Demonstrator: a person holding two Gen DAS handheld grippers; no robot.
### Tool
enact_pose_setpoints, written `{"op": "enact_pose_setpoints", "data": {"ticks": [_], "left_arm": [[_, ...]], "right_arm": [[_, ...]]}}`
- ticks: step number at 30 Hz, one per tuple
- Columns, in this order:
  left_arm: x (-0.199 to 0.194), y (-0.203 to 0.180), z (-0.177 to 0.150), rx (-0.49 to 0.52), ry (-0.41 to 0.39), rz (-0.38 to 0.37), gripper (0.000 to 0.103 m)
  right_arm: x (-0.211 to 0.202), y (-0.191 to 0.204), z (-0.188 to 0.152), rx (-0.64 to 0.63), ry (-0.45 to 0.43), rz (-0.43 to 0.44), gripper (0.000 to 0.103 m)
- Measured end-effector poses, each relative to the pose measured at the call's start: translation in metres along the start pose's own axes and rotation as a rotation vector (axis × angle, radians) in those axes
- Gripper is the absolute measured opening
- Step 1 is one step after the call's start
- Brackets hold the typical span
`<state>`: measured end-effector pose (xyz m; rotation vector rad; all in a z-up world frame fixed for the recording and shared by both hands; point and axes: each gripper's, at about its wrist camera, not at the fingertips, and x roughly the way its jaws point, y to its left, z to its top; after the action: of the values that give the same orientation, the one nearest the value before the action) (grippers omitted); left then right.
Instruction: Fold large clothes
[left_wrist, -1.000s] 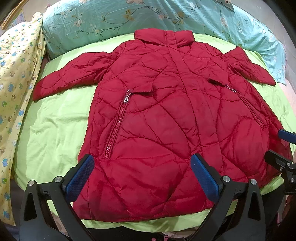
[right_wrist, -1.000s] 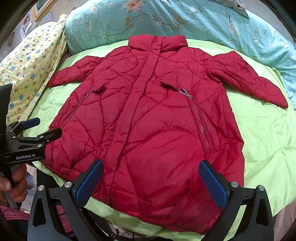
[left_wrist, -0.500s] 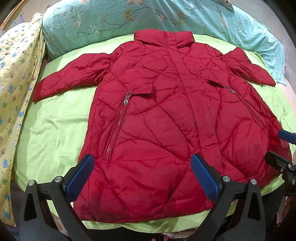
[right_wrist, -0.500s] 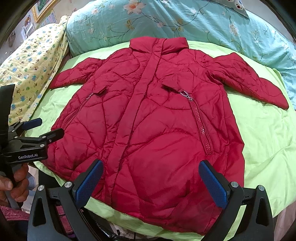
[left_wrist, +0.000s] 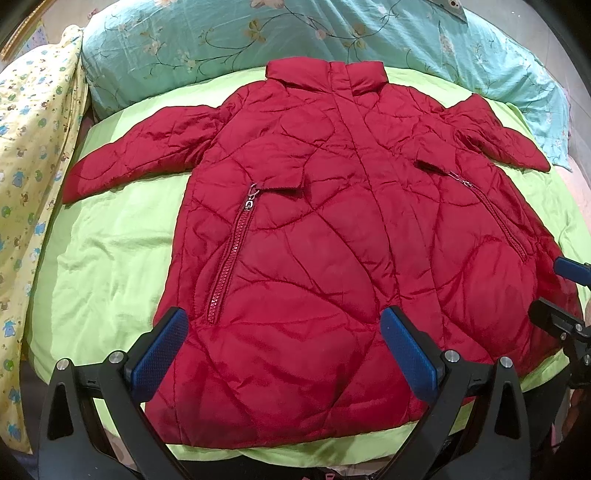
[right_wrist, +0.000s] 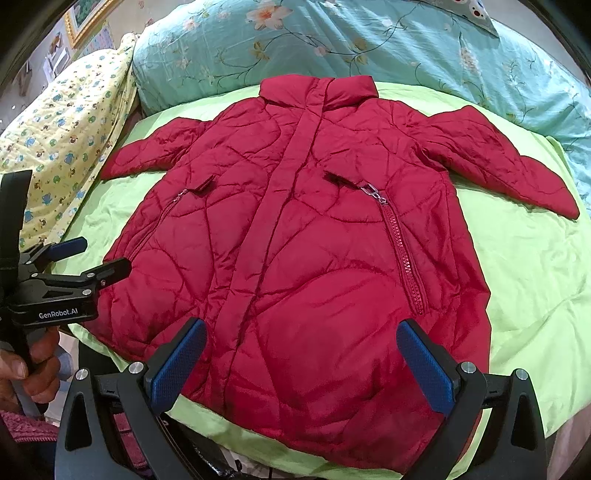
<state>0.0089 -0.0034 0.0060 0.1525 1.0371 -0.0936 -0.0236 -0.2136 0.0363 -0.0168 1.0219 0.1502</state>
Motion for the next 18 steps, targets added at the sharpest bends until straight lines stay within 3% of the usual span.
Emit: {"op": "enact_pose_setpoints", "data": {"ticks": [5,18], "left_arm": [[0.006,0.000,0.003,-0.005,-0.024,-0.008,0.103],[0.019,0.007,0.016,-0.046,-0.020,-0.060,0.103]], "right_arm": [[0.002,-0.006,0.003,0.021,0.020,0.015,0.103],[0.001,-0.050,0.017,0.126,-0.029,0.027,0.103]]}}
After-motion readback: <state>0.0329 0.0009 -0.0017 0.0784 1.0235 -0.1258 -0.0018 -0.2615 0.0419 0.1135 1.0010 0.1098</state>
